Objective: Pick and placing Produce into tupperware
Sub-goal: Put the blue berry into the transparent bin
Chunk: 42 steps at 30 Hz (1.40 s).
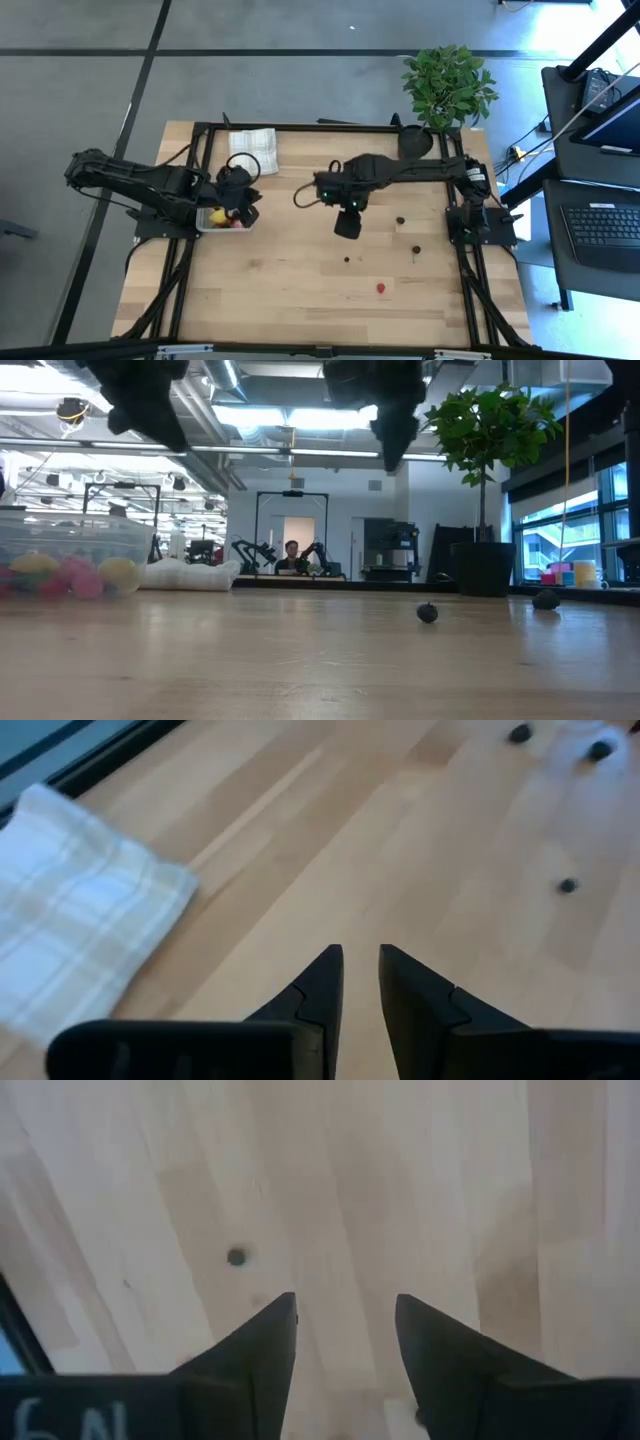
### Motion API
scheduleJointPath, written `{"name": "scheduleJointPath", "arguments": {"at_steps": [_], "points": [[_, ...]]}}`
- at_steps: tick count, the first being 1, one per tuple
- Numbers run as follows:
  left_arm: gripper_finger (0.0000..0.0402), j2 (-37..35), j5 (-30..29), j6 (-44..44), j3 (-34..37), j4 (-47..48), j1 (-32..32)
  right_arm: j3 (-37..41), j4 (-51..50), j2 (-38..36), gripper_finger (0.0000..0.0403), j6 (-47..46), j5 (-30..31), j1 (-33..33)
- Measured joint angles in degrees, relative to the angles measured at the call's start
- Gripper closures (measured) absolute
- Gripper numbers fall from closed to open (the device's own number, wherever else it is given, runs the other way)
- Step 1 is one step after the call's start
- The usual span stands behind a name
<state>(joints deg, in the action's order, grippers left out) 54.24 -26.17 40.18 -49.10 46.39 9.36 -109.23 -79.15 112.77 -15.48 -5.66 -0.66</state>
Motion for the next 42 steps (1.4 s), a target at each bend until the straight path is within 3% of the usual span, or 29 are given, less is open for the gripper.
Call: {"name": "scheduleJointPath", "arguments": {"at_steps": [14, 18, 24, 29, 34, 42], "points": [[0.0227, 0.11, 1.82, -15.29, 0.0, -6.57, 2.77, 0.0, 7.04, 0.0, 0.0228, -8.33, 2.05, -8.4], [0.0214, 0.11, 1.75, -15.77, 0.0, -6.58, 4.31, 0.28, 8.3, 0.0, 0.0228, -5.68, 8.24, -12.15], [0.0216, 0.11, 1.64, -18.33, 0.0, -7.03, 6.87, 0.9, 9.72, -0.04, 0.0228, -10.43, 24.83, -18.52], [0.0219, 0.11, 1.61, -18.42, 0.0, -7.73, 8.2, 0.9, 10.61, -0.04, 0.0228, -16.7, 31.58, -22.45], [0.022, 0.11, 1.55, -18.43, 0.0, -9.55, 9.61, 0.9, 9.71, -0.04, 0.0228, -23.8, 34.3, -25.71], [0.022, 0.11, 1.56, -19.73, 0.0, -13.42, 12.06, 3.94, 8.53, -0.04, 0.0228, -44.23, 45.21, -32.31]]}}
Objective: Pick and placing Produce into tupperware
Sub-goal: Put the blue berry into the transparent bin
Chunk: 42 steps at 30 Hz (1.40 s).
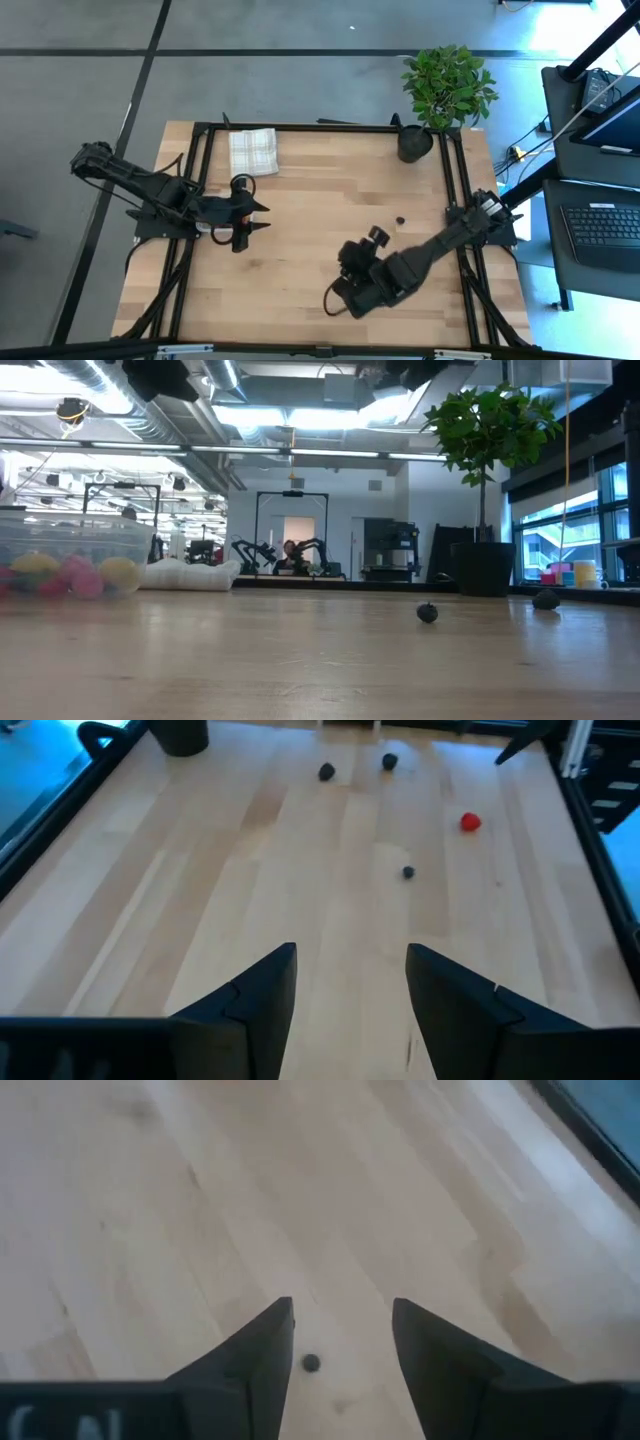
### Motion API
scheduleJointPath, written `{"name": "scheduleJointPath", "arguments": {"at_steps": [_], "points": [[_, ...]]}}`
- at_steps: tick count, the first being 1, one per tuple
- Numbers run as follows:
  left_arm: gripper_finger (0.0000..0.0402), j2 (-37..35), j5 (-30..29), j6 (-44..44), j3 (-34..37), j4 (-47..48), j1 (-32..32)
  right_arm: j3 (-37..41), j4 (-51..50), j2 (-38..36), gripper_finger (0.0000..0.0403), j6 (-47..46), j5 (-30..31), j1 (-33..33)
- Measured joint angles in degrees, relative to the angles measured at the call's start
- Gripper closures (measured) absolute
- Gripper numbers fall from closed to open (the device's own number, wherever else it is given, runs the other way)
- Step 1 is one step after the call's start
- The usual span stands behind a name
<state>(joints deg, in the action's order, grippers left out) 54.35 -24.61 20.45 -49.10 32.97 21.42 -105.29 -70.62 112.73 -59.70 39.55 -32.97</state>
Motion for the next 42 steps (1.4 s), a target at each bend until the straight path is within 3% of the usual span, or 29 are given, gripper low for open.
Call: {"name": "scheduleJointPath", "arguments": {"at_steps": [5, 8, 13, 22, 30, 42], "points": [[0.022, 0.02, 0.03, -0.01, 0.0, -0.74, 1.08, 7.2, 4.15, -0.02, 0.0228, -14.97, 4.52, -3.29], [0.022, 0.0, 0.03, -0.07, 0.0, -0.98, 1.28, 12.08, 10.87, -0.02, 0.0228, -18.27, 7.14, -5.32], [0.022, 0.02, 0.01, -0.09, 0.0, -1.02, 1.26, 20.14, 22.92, -0.02, 0.0228, -16.9, 10.28, -7.41], [0.022, 0.02, 0.01, -0.7, 0.0, -1.0, 1.24, 33.43, 31.37, -0.01, 0.0228, -17.6, 8.4, -7.56], [0.022, 0.01, -0.22, -0.25, 0.0, -0.97, 1.21, 44.22, 50.07, 0.0, 0.0228, -17.55, 8.93, -7.54], [0.022, 0.02, -1.52, 0.13, 0.0, -0.98, 1.21, 52.88, 66.8, 0.0, 0.0228, -4.31, 9.06, -4.6]]}}
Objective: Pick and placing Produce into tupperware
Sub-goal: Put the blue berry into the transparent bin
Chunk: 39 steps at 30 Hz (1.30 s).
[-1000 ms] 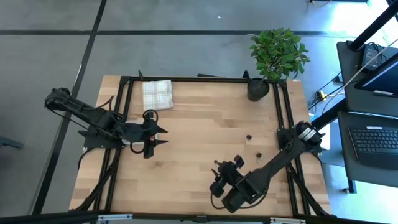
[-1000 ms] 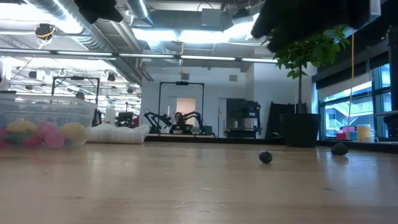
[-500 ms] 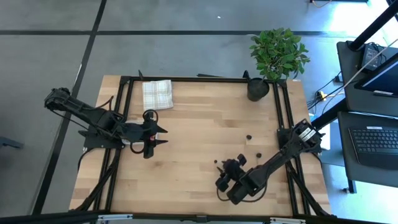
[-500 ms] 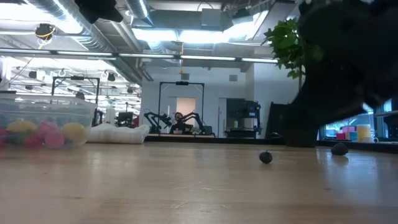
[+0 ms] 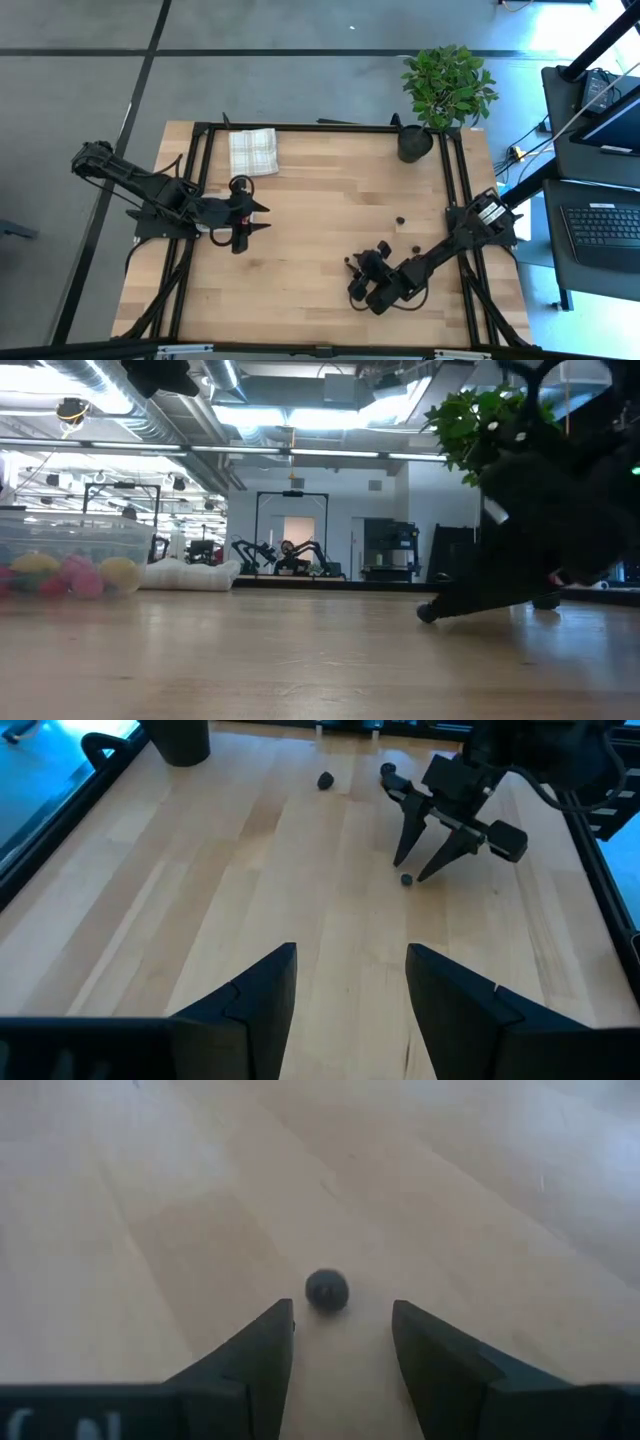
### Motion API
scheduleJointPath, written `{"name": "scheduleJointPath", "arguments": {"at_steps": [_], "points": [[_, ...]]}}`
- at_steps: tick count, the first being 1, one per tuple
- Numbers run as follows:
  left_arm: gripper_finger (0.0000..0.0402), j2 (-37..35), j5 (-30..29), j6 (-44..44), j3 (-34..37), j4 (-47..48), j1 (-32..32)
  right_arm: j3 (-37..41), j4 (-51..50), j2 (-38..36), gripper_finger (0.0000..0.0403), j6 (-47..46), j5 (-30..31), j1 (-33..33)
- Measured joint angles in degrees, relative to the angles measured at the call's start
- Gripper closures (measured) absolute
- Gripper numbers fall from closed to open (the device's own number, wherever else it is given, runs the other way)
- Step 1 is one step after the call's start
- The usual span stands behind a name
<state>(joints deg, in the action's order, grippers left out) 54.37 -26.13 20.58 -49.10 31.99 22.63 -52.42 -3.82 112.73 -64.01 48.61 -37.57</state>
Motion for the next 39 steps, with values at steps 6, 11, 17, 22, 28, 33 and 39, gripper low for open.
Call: {"name": "scheduleJointPath", "arguments": {"at_steps": [6, 11, 17, 22, 28, 33, 39], "points": [[0.022, 0.0, -0.24, 0.31, 0.0, 0.02, 0.0, 0.28, 0.9, 0.0, 0.0228, 1.57, -0.73, 1.92], [0.022, 0.0, -0.24, 0.28, 0.0, 0.02, 0.0, 0.3, 3.61, 0.0, 0.0228, 6.19, -4.12, 2.22], [0.022, 0.0, -0.24, 0.28, 0.0, 0.02, 0.0, 0.23, 3.11, 0.0, 0.0228, 7.3, -4.99, 2.83], [0.022, 0.0, -0.24, 0.28, 0.0, 0.04, 0.0, 0.18, 3.09, -0.08, 0.0228, 7.52, -5.72, 4.65], [0.022, 0.0, -0.22, 0.31, 0.0, 0.04, 0.0, 0.15, 3.05, -0.11, 0.0228, 7.54, -6.33, 6.14], [0.022, 0.0, -0.22, 0.33, 0.0, 0.02, 0.0, 0.08, 1.49, -0.28, 0.0242, 7.69, -8.97, 6.27], [0.022, 0.0, -0.22, 0.28, 0.0, 0.04, 0.0, 0.13, 0.6, -0.22, 0.0275, 7.3, -9.28, 6.04]]}}
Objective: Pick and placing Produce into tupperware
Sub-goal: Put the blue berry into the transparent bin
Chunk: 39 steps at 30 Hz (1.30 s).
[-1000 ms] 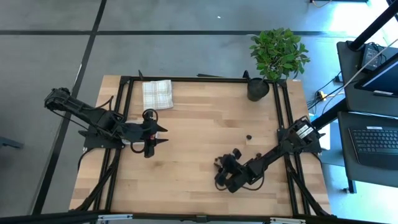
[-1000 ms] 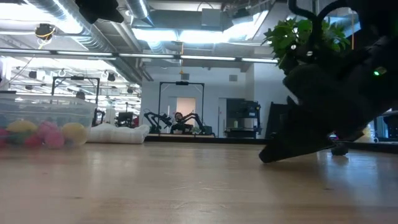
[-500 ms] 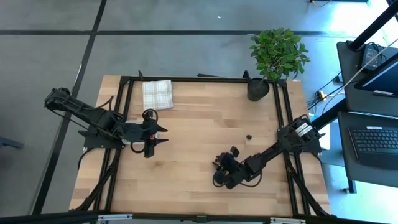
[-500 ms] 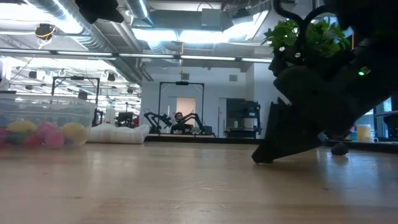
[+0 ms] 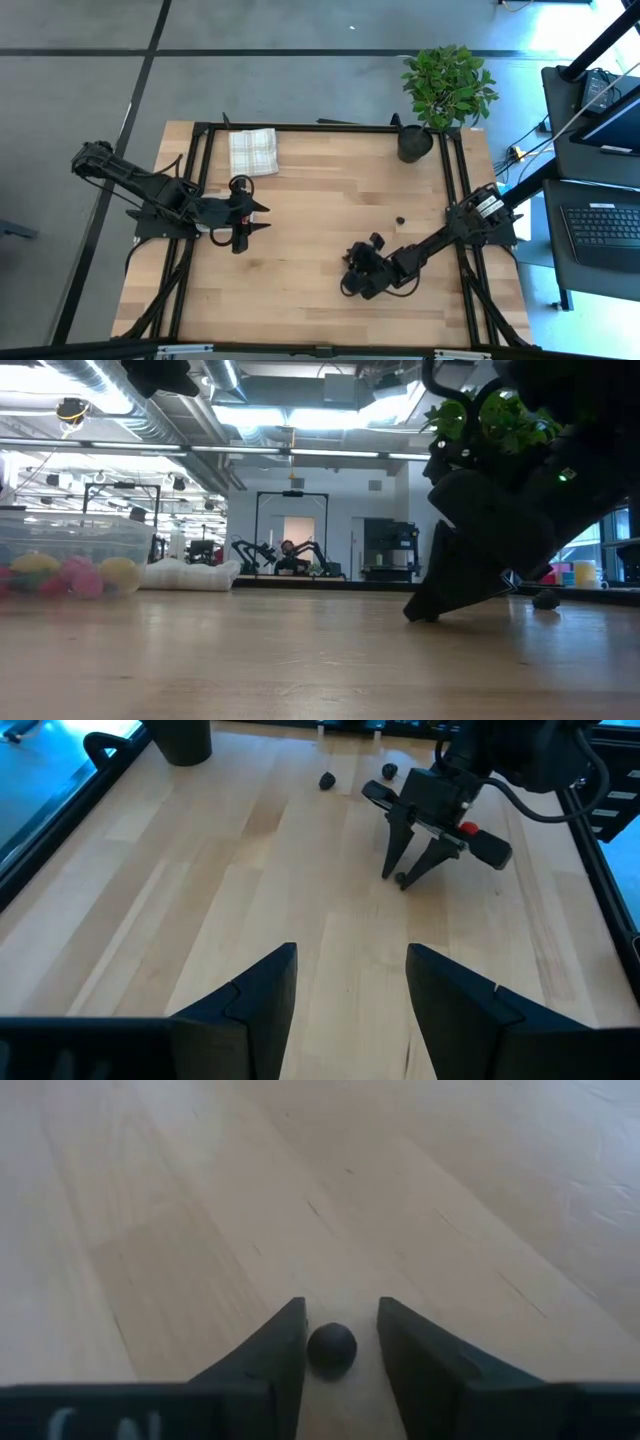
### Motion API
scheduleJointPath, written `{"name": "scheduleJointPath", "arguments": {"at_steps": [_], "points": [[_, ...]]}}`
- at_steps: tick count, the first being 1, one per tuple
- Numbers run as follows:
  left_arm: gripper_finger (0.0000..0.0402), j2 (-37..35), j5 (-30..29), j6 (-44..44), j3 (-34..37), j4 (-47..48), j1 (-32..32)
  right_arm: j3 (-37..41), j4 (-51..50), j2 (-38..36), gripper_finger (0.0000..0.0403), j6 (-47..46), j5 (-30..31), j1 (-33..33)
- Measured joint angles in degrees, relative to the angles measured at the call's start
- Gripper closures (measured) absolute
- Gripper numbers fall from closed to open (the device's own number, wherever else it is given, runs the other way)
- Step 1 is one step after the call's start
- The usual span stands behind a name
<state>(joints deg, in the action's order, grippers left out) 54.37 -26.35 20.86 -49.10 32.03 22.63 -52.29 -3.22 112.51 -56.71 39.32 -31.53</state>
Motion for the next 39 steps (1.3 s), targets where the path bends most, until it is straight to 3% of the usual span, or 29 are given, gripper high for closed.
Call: {"name": "scheduleJointPath", "arguments": {"at_steps": [10, 23, 31, 39], "points": [[0.022, 0.0, 0.0, -0.02, 0.0, 0.02, 0.0, 0.07, -0.16, 0.02, 0.035, -0.19, -0.36, 0.24], [0.022, -0.02, 0.0, -0.04, 0.0, 0.04, 0.0, -2.38, -1.25, 0.29, 0.0352, -5.72, -0.85, 1.14], [0.022, 0.0, 0.02, -1.92, 0.0, 0.04, 0.0, -10.83, -0.32, 0.74, 0.0352, 4.51, -8.69, 5.9], [0.022, 0.0, 0.02, -2.03, 0.0, 0.01, 0.02, -21.46, 0.32, 0.55, 0.0352, 21.65, -19.4, 14.51]]}}
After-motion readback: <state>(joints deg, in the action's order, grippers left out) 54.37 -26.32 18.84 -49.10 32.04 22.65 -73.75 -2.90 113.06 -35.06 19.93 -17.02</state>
